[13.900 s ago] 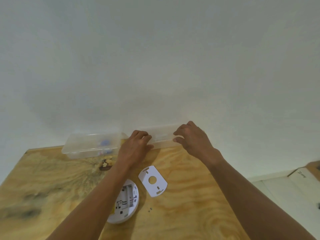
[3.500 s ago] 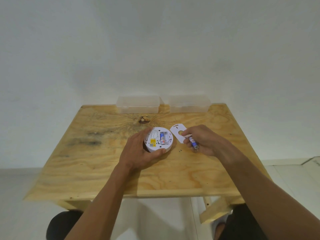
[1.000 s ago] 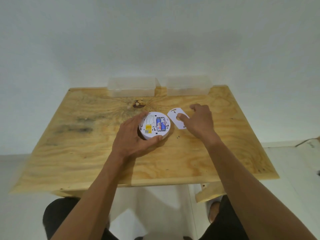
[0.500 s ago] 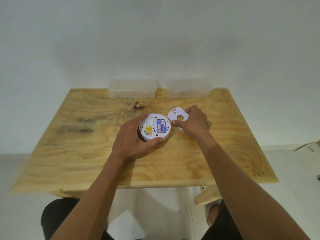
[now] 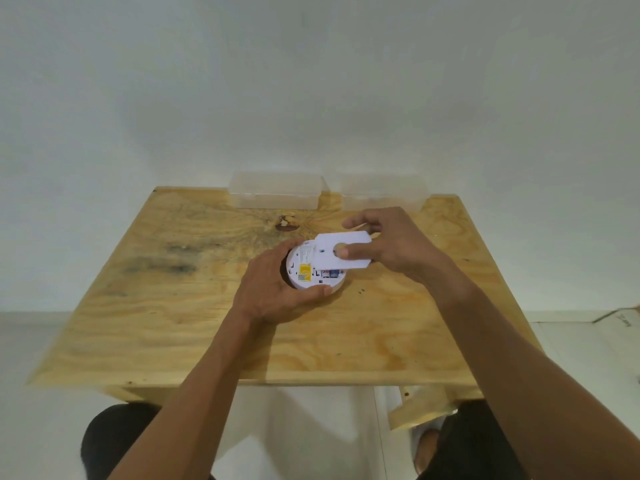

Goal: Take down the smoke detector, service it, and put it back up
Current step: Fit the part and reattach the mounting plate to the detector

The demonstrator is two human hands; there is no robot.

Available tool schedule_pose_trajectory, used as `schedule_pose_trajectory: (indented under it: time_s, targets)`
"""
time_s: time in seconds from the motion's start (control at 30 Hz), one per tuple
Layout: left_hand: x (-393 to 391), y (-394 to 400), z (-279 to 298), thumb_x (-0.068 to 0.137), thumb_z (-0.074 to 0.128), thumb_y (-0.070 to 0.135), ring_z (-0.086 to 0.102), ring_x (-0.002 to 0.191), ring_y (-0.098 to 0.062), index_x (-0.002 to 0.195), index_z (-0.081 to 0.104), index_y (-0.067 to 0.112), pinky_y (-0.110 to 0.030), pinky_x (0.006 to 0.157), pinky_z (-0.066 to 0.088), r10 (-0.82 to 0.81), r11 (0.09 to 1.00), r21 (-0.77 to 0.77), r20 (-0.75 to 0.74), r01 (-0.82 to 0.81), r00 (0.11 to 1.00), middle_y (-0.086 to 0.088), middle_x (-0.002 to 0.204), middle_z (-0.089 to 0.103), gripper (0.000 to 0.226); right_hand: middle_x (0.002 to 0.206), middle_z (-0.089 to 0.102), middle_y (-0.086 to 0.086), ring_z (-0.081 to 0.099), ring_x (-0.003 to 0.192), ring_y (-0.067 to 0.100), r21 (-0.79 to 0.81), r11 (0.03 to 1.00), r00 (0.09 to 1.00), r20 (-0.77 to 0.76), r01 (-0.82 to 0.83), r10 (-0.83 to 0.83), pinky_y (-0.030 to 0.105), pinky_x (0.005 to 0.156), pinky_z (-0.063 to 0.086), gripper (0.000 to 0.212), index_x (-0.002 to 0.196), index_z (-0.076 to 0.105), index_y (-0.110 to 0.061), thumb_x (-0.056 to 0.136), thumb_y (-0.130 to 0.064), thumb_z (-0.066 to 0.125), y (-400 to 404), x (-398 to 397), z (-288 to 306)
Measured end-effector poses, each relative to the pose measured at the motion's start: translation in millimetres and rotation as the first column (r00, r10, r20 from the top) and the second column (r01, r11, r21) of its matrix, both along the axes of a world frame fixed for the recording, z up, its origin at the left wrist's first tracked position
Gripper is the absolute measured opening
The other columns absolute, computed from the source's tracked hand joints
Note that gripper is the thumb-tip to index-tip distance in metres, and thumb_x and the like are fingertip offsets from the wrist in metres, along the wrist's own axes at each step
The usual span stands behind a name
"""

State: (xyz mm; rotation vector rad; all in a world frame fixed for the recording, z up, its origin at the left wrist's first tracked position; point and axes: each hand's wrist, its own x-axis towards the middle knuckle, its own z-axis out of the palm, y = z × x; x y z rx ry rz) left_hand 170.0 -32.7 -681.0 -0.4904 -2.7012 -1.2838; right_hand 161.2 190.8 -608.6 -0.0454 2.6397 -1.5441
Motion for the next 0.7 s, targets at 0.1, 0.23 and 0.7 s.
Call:
schedule_pose_trajectory:
  time_s: [0.1,0.23,0.7]
  targets:
    - [1,-1,0,0.058,0.083,0.063,0.065,0.094,0.004,0.120,0.059,0.041,-0.027,0.079,0.056,0.005,0.999,0.045,0.020,-0.006,1.000,0.028,0.103,0.066,0.070,0.092,0.071,0.006,0.066,0.084,0.022,0.132,0.988,0.997,0.008,-0.082,0.082,0.036,0.070,0.055,0.038,0.095,0.073,-0.018,0.062,-0.024,0.093,-13,-9,0]
    - [2,-1,3,0.055,0.082,0.065,0.065,0.095,0.007,0.115,0.058,0.047,-0.029,0.080,0.057,0.012,0.997,0.073,0.057,-0.016,0.998,0.027,0.104,0.068,0.067,0.102,0.070,-0.004,0.059,0.092,0.012,0.331,0.927,0.984,0.017,-0.174,0.179,0.019,0.067,0.042,0.039,0.098,0.075,-0.019,0.065,-0.032,0.091,-20,-15,3]
    - [0,-1,-1,0.056,0.088,0.058,0.066,0.094,0.001,0.116,0.058,0.043,-0.034,0.083,0.057,0.009,0.997,0.080,0.047,-0.013,0.999,0.024,0.103,0.068,0.068,0.125,0.060,0.000,0.050,0.104,0.017,0.698,0.660,0.921,-0.003,-0.277,0.390,0.033,0.079,0.042,0.060,0.126,0.063,-0.022,0.074,-0.046,0.081,-27,-13,19]
